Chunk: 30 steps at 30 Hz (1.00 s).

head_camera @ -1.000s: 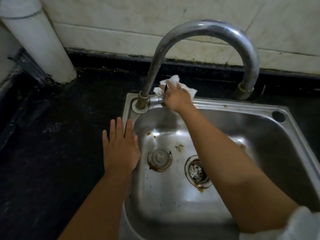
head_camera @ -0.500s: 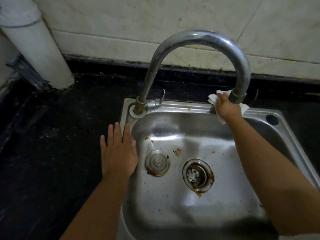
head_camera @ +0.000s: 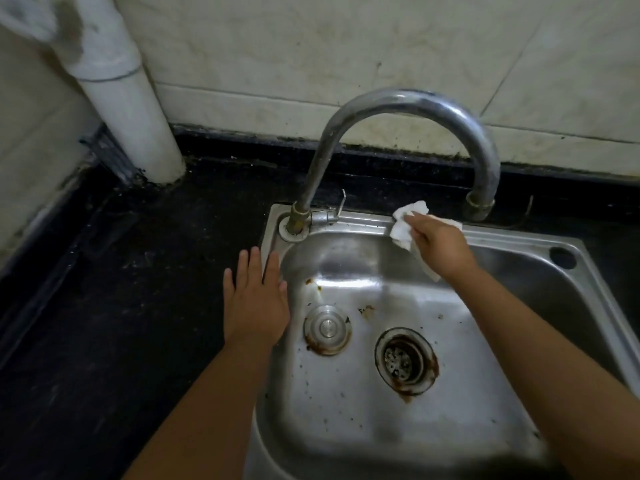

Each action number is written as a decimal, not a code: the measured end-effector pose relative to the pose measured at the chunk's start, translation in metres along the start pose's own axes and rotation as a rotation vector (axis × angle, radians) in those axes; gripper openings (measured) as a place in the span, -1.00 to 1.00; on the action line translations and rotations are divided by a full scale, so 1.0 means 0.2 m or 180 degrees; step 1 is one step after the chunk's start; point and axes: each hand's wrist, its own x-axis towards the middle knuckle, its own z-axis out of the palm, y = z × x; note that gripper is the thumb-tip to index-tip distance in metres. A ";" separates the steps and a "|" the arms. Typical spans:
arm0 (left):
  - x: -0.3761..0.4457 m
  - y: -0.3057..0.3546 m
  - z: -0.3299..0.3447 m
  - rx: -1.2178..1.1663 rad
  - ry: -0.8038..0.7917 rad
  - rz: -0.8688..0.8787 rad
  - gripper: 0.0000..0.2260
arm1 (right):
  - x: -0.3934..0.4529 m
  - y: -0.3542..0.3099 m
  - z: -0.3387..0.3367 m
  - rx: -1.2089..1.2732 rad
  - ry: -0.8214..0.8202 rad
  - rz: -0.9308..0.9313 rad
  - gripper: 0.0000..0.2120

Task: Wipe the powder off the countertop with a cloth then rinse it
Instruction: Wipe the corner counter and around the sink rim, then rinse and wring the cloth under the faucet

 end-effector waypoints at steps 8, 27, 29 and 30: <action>-0.05 0.01 -0.05 0.0020 0.0104 0.0153 -0.50 | -0.62 -0.09 -0.02 0.1604 0.0119 0.0976 -0.67; 0.16 0.59 -0.30 -0.0229 0.0165 0.0320 -0.45 | -0.65 -0.02 -0.22 0.5149 -0.0169 0.1984 -0.67; 0.20 0.58 -0.28 -0.0327 0.0199 0.0323 -0.46 | -0.62 -0.01 -0.21 0.5165 -0.0174 0.2020 -0.73; 0.22 0.58 -0.27 -0.0394 0.0211 0.0352 -0.46 | -0.61 -0.01 -0.20 0.5181 -0.0163 0.2055 -0.72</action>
